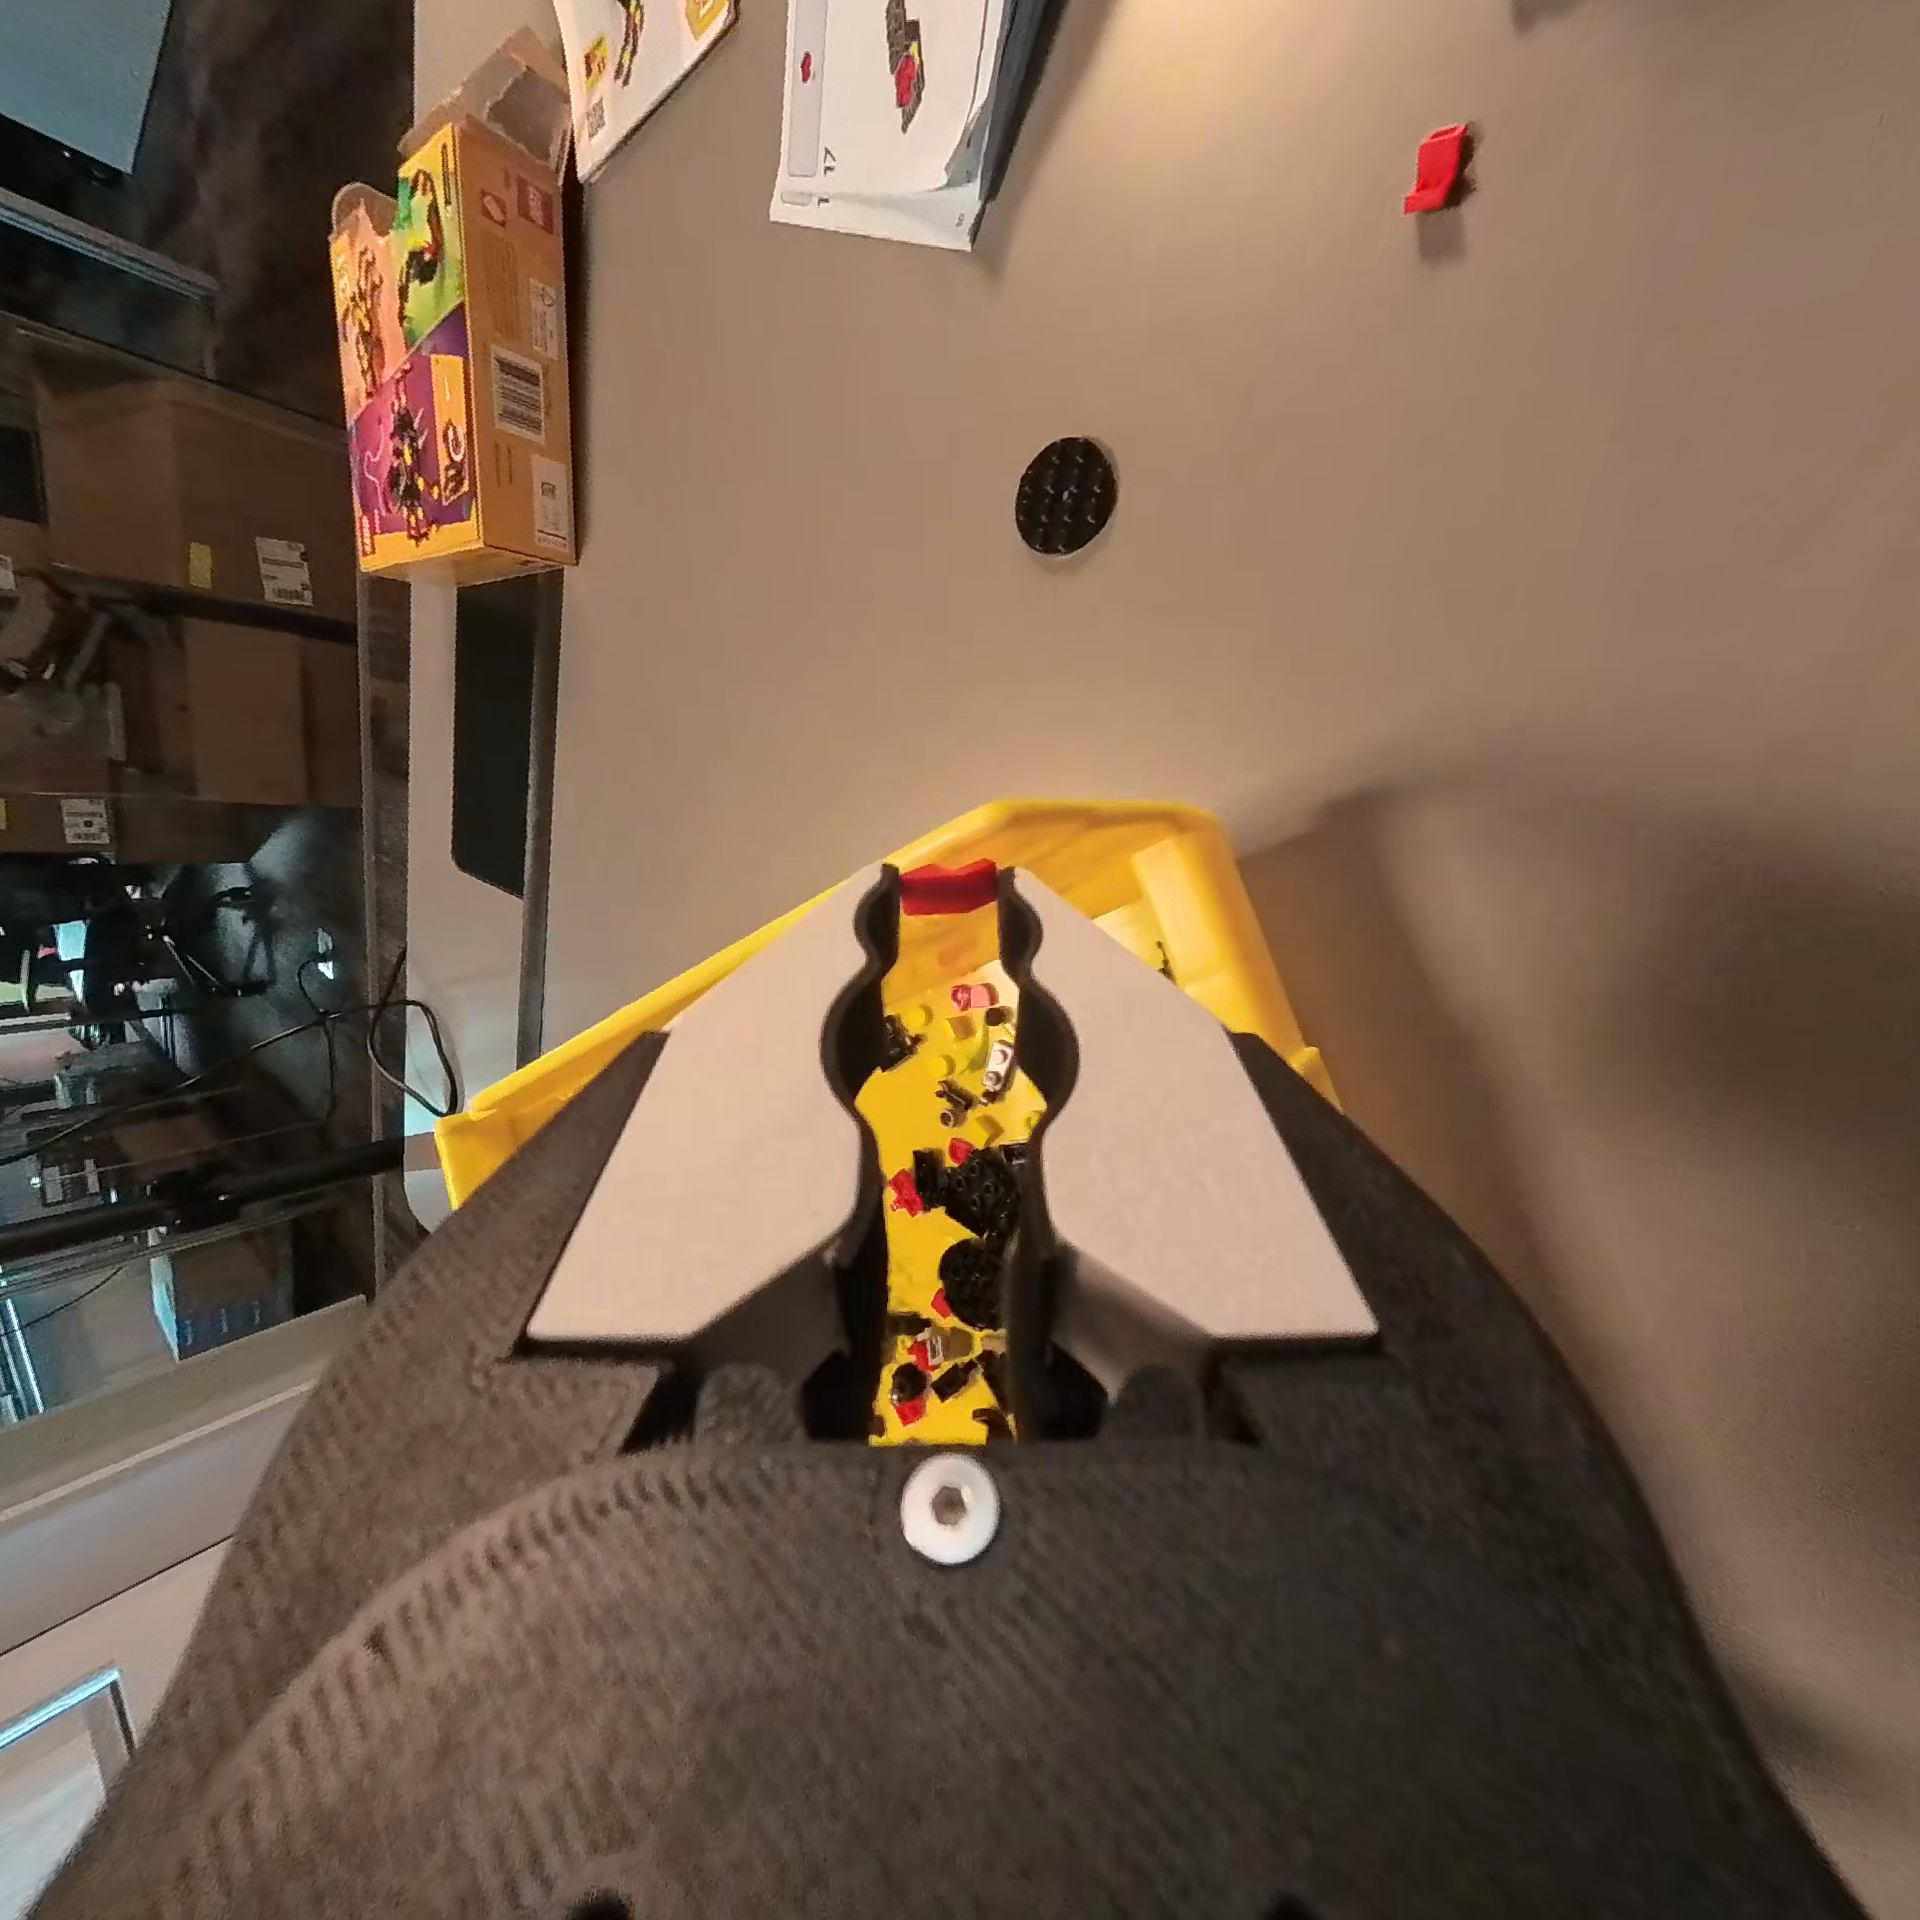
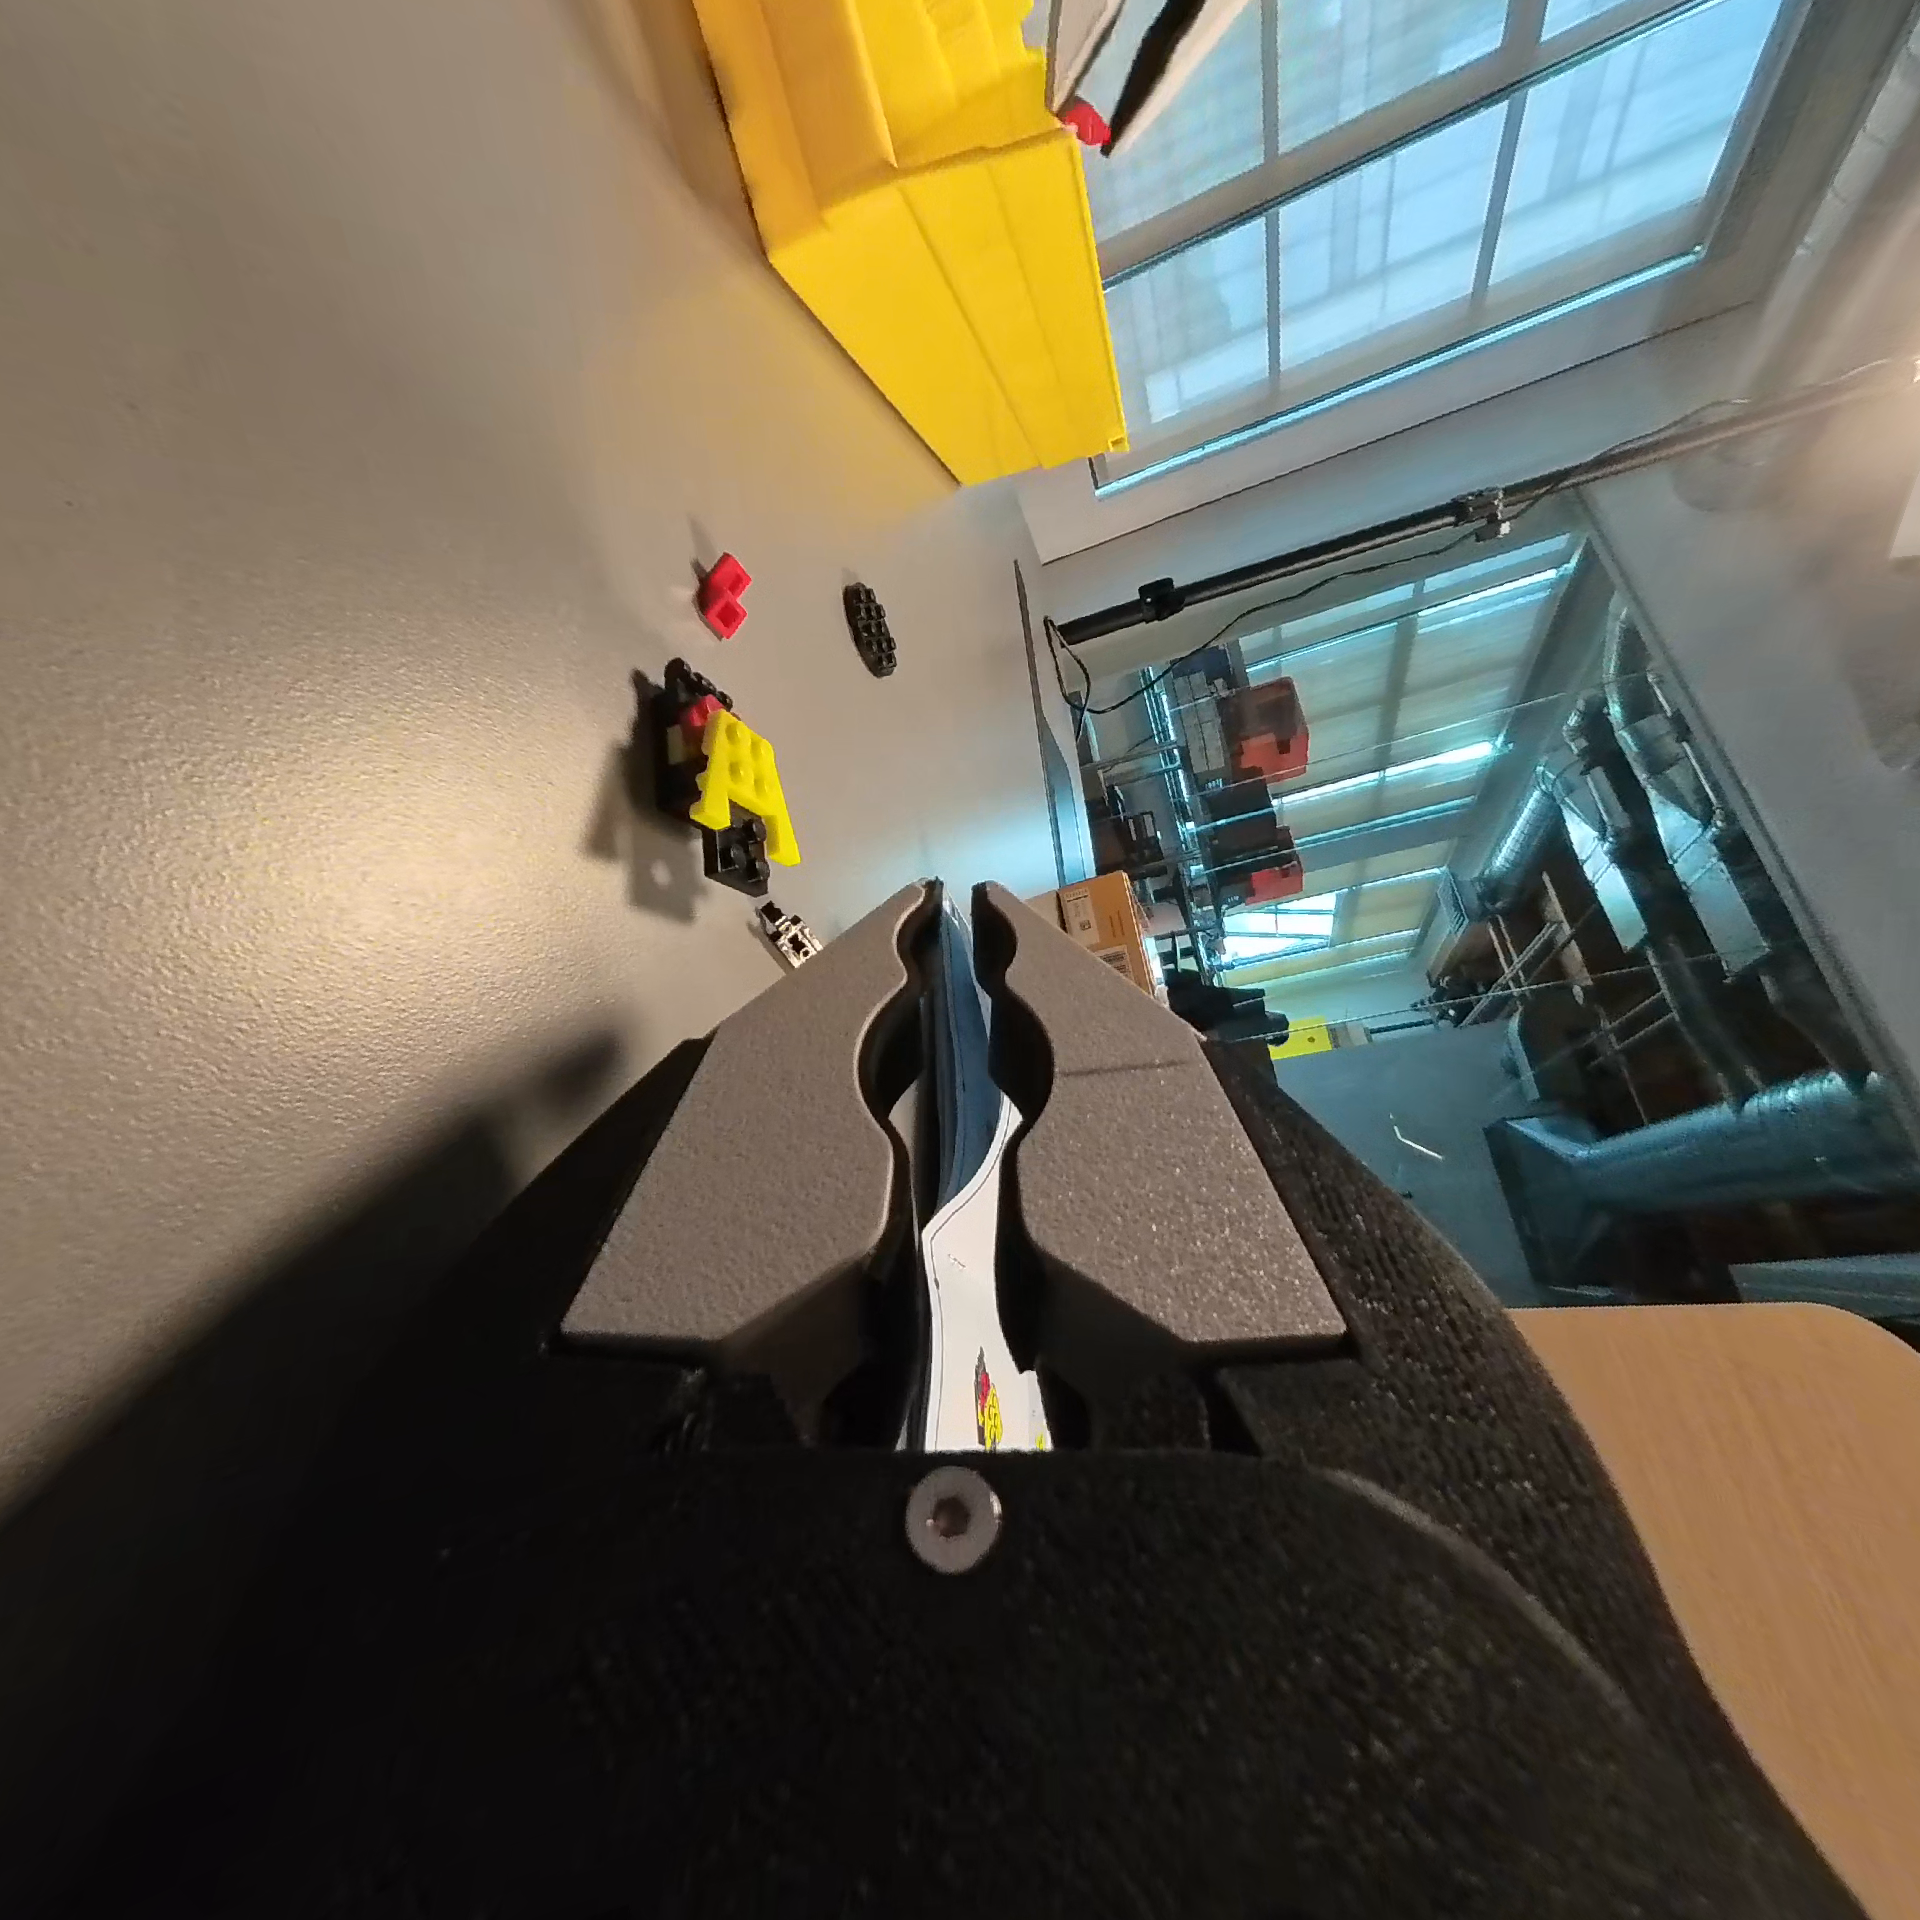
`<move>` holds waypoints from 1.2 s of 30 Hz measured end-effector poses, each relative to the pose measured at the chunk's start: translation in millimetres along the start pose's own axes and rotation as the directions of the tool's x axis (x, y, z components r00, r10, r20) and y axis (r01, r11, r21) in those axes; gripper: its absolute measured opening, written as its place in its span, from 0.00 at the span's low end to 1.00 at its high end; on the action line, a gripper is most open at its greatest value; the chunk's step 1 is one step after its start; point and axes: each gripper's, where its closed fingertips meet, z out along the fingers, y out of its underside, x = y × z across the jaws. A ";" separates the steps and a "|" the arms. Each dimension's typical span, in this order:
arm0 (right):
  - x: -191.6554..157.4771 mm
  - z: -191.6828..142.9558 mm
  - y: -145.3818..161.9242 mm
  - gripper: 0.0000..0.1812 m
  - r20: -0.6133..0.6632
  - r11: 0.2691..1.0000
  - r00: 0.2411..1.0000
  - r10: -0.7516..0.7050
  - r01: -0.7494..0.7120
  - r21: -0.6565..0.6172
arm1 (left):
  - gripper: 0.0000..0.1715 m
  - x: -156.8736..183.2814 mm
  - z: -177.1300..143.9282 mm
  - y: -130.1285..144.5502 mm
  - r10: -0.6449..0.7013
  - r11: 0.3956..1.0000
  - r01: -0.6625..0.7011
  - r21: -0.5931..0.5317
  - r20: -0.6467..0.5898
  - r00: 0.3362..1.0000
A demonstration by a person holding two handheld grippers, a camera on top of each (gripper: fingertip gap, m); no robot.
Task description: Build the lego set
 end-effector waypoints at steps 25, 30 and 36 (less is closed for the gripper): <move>-16.4 -3.2 -19.4 0.04 0.181 0.970 0.958 0.222 -0.237 0.060 | 0.14 125.3 92.4 -109.0 -0.348 0.930 0.359 -0.080 -0.503 0.791; -28.7 -2.4 -22.2 0.08 0.222 0.983 0.962 0.159 -0.175 0.054 | 0.42 100.3 102.6 -119.0 -0.393 0.912 0.408 -0.028 -0.338 0.855; -26.7 -3.6 -26.4 0.08 0.188 0.990 0.977 0.103 -0.120 0.081 | 0.46 60.8 105.9 -153.1 -0.398 0.833 0.446 0.329 -0.204 0.894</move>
